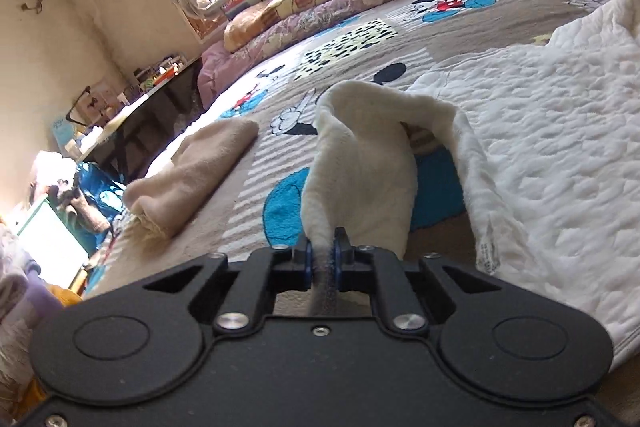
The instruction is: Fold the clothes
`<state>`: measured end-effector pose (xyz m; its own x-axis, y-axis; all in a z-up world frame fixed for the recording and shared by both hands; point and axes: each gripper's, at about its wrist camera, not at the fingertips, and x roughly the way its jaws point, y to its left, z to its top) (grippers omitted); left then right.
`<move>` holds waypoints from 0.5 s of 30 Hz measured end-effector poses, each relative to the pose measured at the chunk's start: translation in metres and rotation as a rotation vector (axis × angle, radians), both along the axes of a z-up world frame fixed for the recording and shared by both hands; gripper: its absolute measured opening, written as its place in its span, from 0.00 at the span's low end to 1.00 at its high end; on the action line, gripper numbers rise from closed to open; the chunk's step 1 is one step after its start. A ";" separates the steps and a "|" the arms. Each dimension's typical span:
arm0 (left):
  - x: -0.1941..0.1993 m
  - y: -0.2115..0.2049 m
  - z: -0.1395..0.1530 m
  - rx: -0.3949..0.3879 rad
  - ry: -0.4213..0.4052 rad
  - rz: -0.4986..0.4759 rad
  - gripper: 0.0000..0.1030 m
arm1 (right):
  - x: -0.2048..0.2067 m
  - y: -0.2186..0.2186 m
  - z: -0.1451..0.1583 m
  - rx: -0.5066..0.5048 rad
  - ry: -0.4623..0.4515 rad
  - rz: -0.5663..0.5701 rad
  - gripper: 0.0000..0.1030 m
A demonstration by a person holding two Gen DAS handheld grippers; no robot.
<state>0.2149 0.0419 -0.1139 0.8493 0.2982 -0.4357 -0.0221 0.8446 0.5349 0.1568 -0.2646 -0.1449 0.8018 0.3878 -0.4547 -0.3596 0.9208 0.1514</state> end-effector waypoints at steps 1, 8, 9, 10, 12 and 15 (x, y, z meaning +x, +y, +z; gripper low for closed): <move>0.000 0.000 -0.001 0.064 -0.038 0.020 0.08 | 0.000 -0.001 0.000 0.008 0.004 0.001 0.60; 0.009 0.019 -0.013 0.165 -0.049 0.088 0.20 | 0.004 -0.004 -0.001 0.034 0.022 0.005 0.61; 0.005 0.027 -0.006 0.053 -0.026 0.084 0.23 | 0.004 -0.003 -0.001 0.035 0.022 0.005 0.61; 0.002 0.038 0.002 -0.053 -0.007 0.091 0.25 | 0.004 -0.004 -0.001 0.038 0.023 0.005 0.61; -0.007 0.059 0.019 -0.248 0.004 0.116 0.42 | 0.005 -0.004 -0.002 0.042 0.024 0.005 0.61; -0.021 0.091 0.043 -0.519 -0.024 0.154 0.44 | 0.006 -0.006 -0.002 0.052 0.028 0.005 0.61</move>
